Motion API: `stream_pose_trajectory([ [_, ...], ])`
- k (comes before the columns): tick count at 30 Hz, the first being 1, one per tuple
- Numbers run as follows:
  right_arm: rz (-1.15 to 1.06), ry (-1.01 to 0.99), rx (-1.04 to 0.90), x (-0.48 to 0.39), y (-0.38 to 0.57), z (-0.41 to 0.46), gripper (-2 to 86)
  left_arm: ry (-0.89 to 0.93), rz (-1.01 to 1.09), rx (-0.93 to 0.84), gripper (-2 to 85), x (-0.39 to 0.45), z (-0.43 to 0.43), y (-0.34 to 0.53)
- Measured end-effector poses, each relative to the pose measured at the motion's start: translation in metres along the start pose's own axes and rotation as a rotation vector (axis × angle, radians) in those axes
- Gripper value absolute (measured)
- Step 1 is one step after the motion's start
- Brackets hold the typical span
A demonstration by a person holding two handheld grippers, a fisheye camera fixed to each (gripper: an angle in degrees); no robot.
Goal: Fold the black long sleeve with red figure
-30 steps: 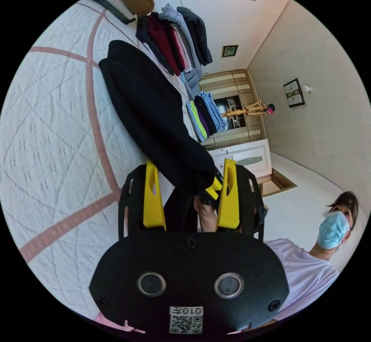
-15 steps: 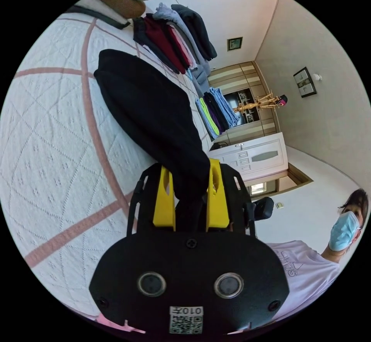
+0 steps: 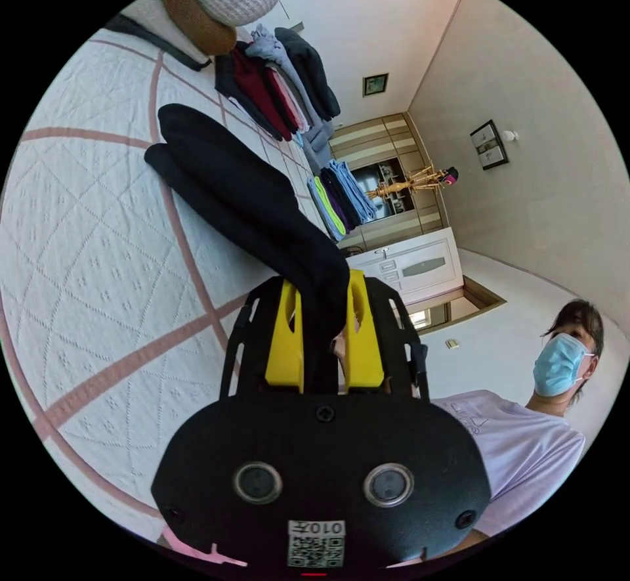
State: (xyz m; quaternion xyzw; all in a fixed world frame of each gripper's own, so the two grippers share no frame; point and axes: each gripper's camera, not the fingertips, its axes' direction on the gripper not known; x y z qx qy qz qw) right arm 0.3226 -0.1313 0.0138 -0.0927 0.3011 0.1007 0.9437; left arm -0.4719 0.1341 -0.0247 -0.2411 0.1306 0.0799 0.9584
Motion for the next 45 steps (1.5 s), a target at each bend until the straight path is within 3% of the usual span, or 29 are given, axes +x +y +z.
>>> stream_pose_trajectory([
  [4,0.053,-0.035,0.028,-0.002,-0.036,-0.018,14.2,-0.001,0.003,0.002,12.6,-0.007,-0.008,-0.001],
  [12,0.031,0.138,-0.101,-0.043,-0.080,-0.025,7.8,-0.013,0.008,-0.038,12.8,-0.024,0.002,-0.014],
  [17,-0.107,0.162,-0.172,-0.116,-0.090,-0.040,6.2,-0.029,0.098,-0.067,12.9,0.005,-0.007,-0.040],
  [23,-0.300,0.126,-0.217,-0.222,-0.093,-0.067,7.0,0.092,0.289,-0.097,12.9,0.076,-0.018,-0.083],
  [30,-0.296,0.207,-0.291,-0.275,-0.208,-0.052,7.4,0.108,0.366,-0.110,12.6,0.102,0.011,-0.259],
  [34,-0.624,0.195,-0.122,-0.389,-0.306,-0.059,7.5,0.086,0.677,0.006,12.7,0.202,-0.001,-0.382],
  [36,-0.714,0.172,-0.025,-0.420,-0.340,-0.060,7.5,0.094,0.715,0.031,12.7,0.219,0.003,-0.429],
  [40,-0.613,0.136,0.065,-0.394,-0.428,-0.039,7.6,0.114,0.489,-0.005,12.5,0.165,0.043,-0.533],
  [45,-0.241,0.305,-0.077,-0.262,-0.480,0.022,7.6,0.005,0.054,-0.084,12.3,0.016,0.105,-0.570],
])
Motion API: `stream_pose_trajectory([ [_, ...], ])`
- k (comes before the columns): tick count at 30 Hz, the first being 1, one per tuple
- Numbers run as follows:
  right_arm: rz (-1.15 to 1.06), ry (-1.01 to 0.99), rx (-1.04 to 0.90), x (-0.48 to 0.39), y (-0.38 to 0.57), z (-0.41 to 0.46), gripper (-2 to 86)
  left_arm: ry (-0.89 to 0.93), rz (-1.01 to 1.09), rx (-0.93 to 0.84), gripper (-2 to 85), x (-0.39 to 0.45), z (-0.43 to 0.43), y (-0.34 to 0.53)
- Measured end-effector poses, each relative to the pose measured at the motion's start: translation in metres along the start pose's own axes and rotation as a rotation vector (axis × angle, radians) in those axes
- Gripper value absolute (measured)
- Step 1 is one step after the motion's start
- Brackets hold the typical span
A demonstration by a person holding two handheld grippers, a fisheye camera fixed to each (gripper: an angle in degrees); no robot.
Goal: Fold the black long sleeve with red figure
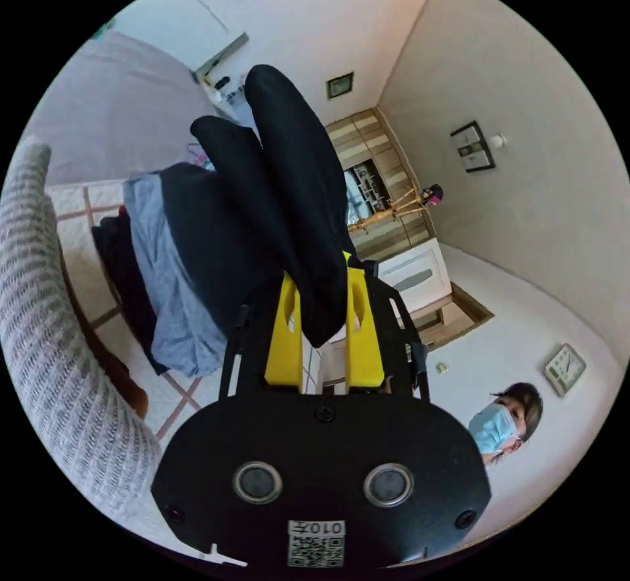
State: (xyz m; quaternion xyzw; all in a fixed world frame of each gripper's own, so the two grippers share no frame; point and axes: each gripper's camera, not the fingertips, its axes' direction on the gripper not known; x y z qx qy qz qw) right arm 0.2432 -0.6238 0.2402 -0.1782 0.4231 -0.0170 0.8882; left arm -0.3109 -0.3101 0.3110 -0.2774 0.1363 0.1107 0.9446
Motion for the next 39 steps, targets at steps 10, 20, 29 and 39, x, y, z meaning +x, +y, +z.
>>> stream_pose_trajectory([
  [10,0.020,0.038,-0.076,0.000,0.029,0.052,8.1,-0.166,0.013,0.066,12.1,0.036,0.022,0.017],
  [20,-0.049,0.304,-0.001,-0.024,0.182,0.039,8.0,-0.582,0.254,0.163,8.2,0.157,0.013,0.163],
  [29,-0.254,0.490,-0.054,-0.060,0.522,0.109,4.3,-1.160,0.458,0.281,0.2,0.269,-0.025,0.494],
  [39,-0.570,0.597,0.021,-0.150,0.718,0.175,2.8,-1.461,0.736,0.541,-0.2,0.420,-0.023,0.720],
])
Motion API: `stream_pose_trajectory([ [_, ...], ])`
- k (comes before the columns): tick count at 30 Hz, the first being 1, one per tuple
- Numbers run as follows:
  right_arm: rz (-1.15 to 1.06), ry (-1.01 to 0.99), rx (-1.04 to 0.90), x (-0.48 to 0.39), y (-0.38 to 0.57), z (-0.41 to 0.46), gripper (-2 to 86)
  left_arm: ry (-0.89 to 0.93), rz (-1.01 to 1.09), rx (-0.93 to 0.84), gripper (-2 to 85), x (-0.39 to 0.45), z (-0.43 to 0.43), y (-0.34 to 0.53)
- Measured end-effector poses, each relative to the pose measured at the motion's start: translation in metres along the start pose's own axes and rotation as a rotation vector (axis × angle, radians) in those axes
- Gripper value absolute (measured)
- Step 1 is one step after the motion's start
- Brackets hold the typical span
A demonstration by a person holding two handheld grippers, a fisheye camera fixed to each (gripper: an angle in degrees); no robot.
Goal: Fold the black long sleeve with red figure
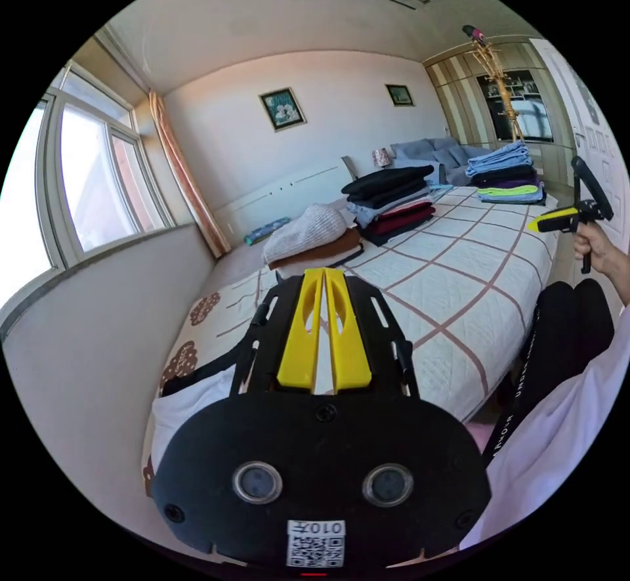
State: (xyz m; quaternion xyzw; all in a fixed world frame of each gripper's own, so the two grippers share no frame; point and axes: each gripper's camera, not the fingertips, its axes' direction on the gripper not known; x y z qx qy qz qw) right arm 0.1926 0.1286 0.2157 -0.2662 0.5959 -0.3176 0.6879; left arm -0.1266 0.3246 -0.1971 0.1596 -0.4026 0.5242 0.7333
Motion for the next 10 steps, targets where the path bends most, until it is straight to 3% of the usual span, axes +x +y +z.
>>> stream_pose_trajectory([
  [6,-0.094,0.128,0.274,-0.085,0.064,-0.020,3.2,-0.191,-0.060,0.122,-0.2,-0.001,-0.065,0.014],
  [10,-0.190,0.105,0.391,-0.127,0.113,-0.012,6.5,-0.110,-0.202,0.072,0.0,-0.059,-0.078,0.025],
])
